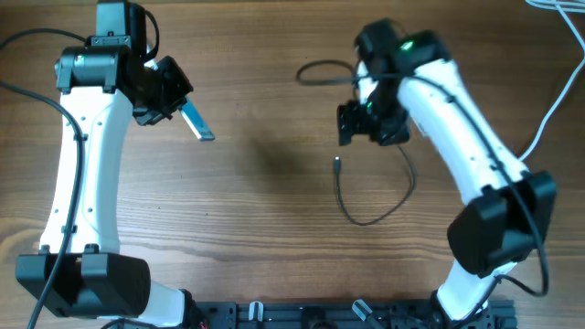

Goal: Plug charger to phone and switch on socket
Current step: 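Grasp the black USB-C plug with the right gripper and lift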

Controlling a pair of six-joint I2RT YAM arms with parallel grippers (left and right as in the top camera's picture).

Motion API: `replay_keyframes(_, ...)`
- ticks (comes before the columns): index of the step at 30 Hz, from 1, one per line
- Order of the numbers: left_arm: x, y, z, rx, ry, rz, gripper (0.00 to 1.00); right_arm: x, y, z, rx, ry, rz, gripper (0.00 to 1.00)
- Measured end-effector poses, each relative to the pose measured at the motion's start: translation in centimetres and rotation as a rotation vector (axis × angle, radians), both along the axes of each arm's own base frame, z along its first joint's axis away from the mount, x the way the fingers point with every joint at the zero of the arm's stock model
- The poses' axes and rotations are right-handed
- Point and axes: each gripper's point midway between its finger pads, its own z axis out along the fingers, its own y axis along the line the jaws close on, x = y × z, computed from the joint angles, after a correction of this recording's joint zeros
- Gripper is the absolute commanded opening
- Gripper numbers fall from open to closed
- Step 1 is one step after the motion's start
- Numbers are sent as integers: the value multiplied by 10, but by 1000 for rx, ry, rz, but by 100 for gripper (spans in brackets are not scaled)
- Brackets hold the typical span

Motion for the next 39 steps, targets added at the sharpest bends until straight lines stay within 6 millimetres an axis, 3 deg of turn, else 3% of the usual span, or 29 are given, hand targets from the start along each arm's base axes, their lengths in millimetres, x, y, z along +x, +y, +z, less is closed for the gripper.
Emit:
replay_keyframes(5, 0, -1, 0, -8, 0, 1, 4, -21, 29, -81, -55, -9, -57, 60)
replay_keyframes(11, 0, -1, 0, -8, 1, 1, 4, -28, 26, -127, -78, -54, -138, 43)
replay_keyframes(21, 0, -1, 0, -8, -1, 1, 4, -6, 20, -129, -117, -165, -157, 39)
replay_keyframes(39, 0, -1, 0, -10, -1, 4, 4, -4, 21, -135, -133, -174, -149, 34)
